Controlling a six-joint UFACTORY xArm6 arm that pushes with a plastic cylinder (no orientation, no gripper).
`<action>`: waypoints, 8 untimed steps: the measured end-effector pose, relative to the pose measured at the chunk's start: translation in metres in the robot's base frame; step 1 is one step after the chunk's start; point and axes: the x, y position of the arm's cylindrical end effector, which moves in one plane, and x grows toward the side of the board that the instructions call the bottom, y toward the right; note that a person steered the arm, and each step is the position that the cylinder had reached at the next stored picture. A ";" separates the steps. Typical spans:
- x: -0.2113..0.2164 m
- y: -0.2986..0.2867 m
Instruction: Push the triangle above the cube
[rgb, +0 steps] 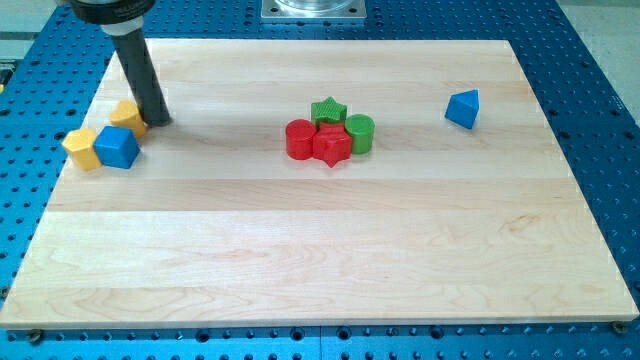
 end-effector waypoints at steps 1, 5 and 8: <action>-0.027 0.074; -0.048 0.479; -0.042 0.337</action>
